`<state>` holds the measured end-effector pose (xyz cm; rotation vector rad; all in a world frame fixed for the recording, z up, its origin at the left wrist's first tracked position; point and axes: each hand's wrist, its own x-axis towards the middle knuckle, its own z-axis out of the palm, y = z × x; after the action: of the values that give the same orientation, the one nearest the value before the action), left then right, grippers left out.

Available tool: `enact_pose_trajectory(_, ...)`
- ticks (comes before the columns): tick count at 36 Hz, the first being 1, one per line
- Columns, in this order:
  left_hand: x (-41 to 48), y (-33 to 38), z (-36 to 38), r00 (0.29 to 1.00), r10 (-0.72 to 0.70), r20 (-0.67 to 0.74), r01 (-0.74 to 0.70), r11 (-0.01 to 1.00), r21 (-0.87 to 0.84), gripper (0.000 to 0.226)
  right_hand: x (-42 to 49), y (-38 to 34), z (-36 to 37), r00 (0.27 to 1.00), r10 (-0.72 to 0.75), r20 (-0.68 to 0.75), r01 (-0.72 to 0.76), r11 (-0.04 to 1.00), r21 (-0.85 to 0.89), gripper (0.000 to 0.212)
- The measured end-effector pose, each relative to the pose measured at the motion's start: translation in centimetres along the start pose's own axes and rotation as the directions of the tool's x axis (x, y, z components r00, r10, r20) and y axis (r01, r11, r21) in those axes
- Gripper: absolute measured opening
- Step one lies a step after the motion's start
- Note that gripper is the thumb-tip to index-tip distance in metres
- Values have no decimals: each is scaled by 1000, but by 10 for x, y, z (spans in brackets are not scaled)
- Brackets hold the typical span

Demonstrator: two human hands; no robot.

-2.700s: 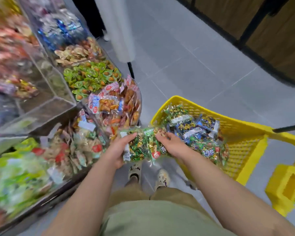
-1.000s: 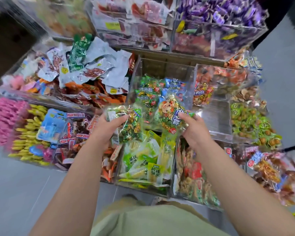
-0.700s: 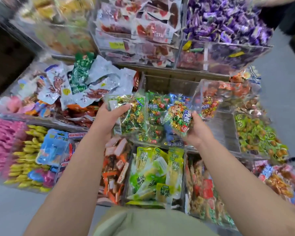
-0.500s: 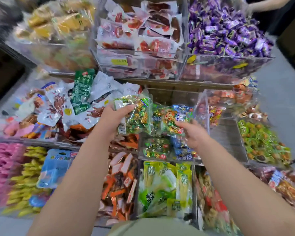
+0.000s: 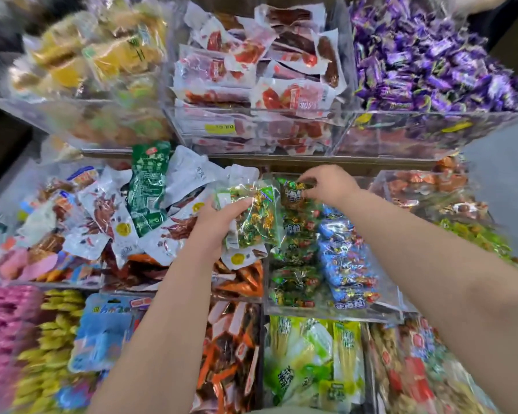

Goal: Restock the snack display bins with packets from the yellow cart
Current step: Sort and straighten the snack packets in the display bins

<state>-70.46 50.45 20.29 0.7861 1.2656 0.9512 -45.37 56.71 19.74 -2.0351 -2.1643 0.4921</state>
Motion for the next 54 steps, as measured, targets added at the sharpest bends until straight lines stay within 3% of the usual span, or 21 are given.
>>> enact_pose_trajectory(2,1,-4,-1,1000,-9,-3,9,1000,-3,105,-6,3,11,969,131,-208,-99,982,159,51)
enact_pose_trajectory(4,0,-5,-1,1000,-19,-25,19,1000,6,89,-17,3,26,872,334,-358,-183,900,395,61)
enact_pose_trajectory(6,2,-7,-1,999,-35,-14,35,999,10,65,-27,1,41,779,479,-405,-188,795,577,68)
enact_pose_trajectory(9,2,-6,-1,999,-40,-15,41,999,17,39,-29,-3,54,699,586,-410,-198,710,676,67)
enact_pose_trajectory(11,4,-7,-2,999,-47,-6,47,999,10,39,-27,-6,61,722,615,-317,-253,661,707,70)
enact_pose_trajectory(13,3,-7,-1,999,-33,17,33,999,8,30,-24,-5,69,792,581,-186,-277,615,738,70)
enact_pose_trajectory(16,2,-6,-2,999,-21,35,21,1000,-3,23,-21,2,77,849,522,-79,-304,606,735,52)
enact_pose_trajectory(18,0,-5,-2,999,-18,43,18,1000,-11,22,-19,7,76,859,508,-56,-337,645,686,51)
enact_pose_trajectory(21,0,-6,-3,998,-11,54,11,1000,-10,22,-13,8,72,863,501,63,-445,696,564,78)
enact_pose_trajectory(23,0,-7,-3,999,0,54,0,1000,-15,20,-10,6,70,861,497,110,-481,723,496,82)
enact_pose_trajectory(28,-2,-6,-4,997,3,79,2,998,-57,20,-4,3,63,835,511,202,-541,697,471,87)
enact_pose_trajectory(32,-7,-3,0,995,31,100,-23,996,-83,30,-12,2,62,811,574,113,-501,581,641,87)
enact_pose_trajectory(35,-4,-3,0,996,16,90,-10,998,-62,20,-26,1,60,765,644,-32,-419,535,734,80)
enact_pose_trajectory(38,-6,0,4,997,15,76,-8,997,-80,29,-49,-5,51,730,673,-118,-294,465,835,47)
enact_pose_trajectory(41,-12,1,12,998,24,56,-19,995,-96,49,-78,-20,41,853,519,-56,-175,385,906,11)
enact_pose_trajectory(43,-14,0,19,1000,22,16,-21,995,-102,50,-95,-32,38,954,290,78,-170,307,936,8)
enact_pose_trajectory(45,-17,-2,28,1000,29,-6,-29,994,-106,38,-106,-42,39,975,107,192,-215,272,938,17)
enact_pose_trajectory(46,-19,-1,33,1000,26,-16,-27,997,-76,35,-109,-44,40,974,83,212,-227,289,930,20)
enact_pose_trajectory(50,-22,-3,44,999,19,-27,-18,999,28,59,-113,-40,37,959,245,145,-214,286,934,14)
enact_pose_trajectory(52,-25,0,45,998,23,-57,-24,1000,-19,62,-114,-33,35,951,285,118,-206,300,931,21)
enact_pose_trajectory(54,-25,0,43,995,14,-101,-25,995,-102,91,-117,-26,32,944,301,134,-212,242,947,22)
